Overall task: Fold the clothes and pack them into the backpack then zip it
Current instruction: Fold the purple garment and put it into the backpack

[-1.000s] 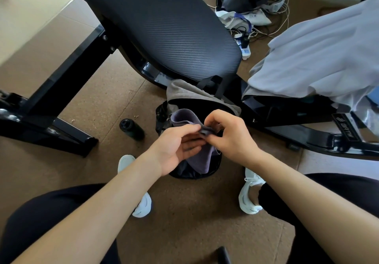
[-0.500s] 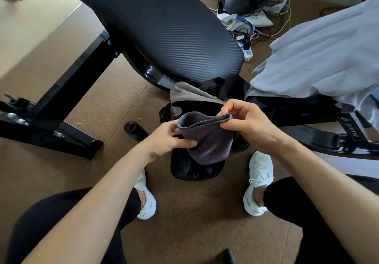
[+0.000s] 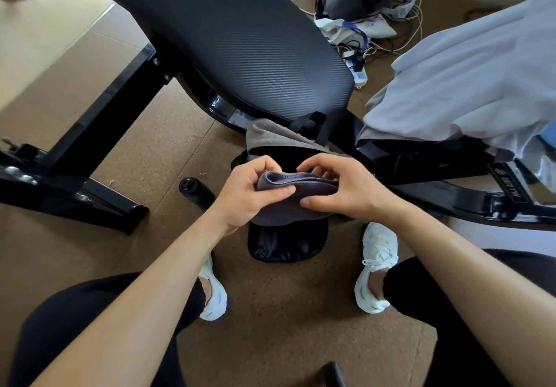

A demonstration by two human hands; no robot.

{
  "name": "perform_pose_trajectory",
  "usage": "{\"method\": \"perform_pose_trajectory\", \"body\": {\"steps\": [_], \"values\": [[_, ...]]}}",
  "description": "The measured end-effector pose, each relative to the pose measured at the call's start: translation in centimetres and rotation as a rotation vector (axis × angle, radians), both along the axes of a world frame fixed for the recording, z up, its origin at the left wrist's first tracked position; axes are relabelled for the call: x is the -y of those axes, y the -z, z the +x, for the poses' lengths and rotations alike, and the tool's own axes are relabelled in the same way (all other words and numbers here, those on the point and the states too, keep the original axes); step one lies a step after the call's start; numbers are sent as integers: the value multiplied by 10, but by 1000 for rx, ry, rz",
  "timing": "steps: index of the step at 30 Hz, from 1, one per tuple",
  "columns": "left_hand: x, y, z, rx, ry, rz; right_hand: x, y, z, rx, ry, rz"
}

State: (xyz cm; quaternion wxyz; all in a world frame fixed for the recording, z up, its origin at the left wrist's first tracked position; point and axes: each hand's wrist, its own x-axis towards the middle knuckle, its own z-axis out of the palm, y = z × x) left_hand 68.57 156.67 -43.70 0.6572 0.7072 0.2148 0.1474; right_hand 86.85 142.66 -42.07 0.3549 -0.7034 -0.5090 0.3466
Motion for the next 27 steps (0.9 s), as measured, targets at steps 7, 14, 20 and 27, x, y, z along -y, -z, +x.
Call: {"method": "perform_pose_trajectory", "body": {"steps": [7, 14, 20, 27], "values": [[-2, 4, 1, -4, 12, -6, -11, -8, -8, 159, -100, 63], [0, 28, -8, -300, 173, -23, -8, -24, 10, -408, 51, 225], [7, 42, -11, -453, 162, 17, -4, -22, 36, -761, 502, 318], [-11, 36, -23, -423, 10, -160, 4, 8, 65, -613, 1002, 239]]}}
